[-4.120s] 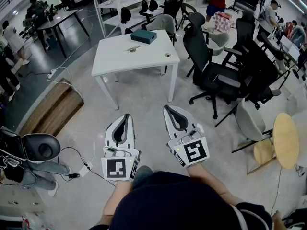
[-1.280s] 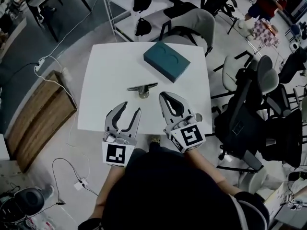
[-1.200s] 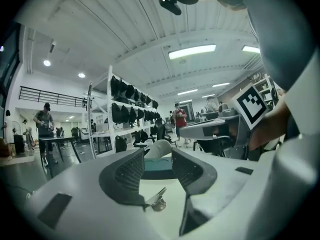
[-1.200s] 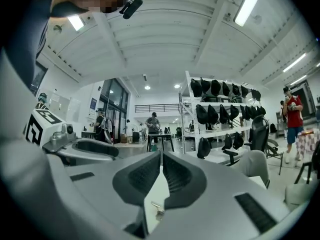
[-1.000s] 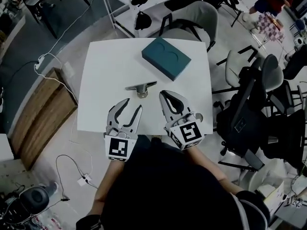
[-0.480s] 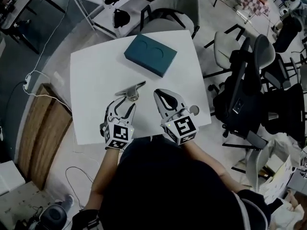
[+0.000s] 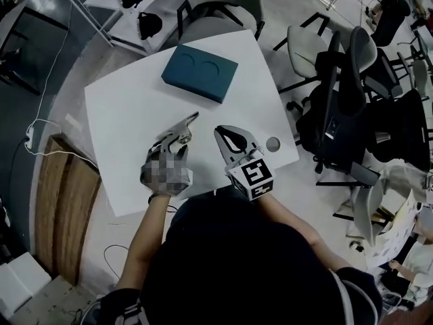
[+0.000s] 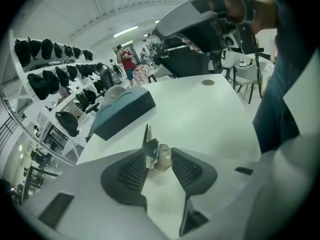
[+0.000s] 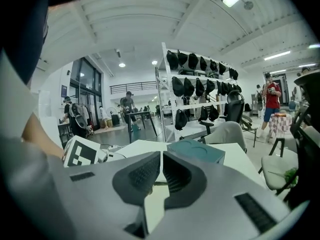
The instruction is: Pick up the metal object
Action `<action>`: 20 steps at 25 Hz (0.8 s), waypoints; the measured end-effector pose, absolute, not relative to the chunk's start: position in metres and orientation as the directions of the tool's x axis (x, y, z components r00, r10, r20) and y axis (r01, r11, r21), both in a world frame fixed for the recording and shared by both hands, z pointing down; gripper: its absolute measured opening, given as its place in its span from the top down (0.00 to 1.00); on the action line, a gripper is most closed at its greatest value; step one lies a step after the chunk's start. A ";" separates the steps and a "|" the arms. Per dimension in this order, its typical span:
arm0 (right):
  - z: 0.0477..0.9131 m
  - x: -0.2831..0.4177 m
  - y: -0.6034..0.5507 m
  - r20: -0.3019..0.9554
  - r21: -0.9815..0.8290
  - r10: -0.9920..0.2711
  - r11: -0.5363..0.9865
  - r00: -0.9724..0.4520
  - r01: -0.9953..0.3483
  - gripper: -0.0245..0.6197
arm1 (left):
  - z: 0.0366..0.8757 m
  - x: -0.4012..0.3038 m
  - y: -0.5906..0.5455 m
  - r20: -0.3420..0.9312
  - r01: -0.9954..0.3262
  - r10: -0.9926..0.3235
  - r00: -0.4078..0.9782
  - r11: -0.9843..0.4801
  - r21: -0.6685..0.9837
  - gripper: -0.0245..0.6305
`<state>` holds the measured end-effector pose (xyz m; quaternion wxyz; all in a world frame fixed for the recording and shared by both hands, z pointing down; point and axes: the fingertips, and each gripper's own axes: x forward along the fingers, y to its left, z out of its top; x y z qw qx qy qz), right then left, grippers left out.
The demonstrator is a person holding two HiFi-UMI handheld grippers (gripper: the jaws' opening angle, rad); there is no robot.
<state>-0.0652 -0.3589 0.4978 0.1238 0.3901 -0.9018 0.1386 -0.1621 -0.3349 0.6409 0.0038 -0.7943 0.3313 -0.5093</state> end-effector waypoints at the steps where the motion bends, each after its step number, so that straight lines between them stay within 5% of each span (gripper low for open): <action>1: 0.500 -0.065 -0.359 0.339 -0.154 -0.670 0.653 -0.661 -0.741 0.92 | 0.643 -0.163 -0.337 0.811 -0.512 -0.525 0.258 -0.786 -0.346 0.74; 13: 0.508 -0.051 -0.358 0.341 -0.193 -0.697 0.604 -0.630 -0.773 0.92 | 0.677 -0.161 -0.359 0.857 -0.399 -0.484 0.178 -0.831 -0.387 0.74; 20: 0.507 -0.052 -0.356 0.339 -0.194 -0.700 0.602 -0.628 -0.775 0.92 | 0.669 -0.164 -0.364 0.855 -0.342 -0.497 0.152 -0.837 -0.426 0.86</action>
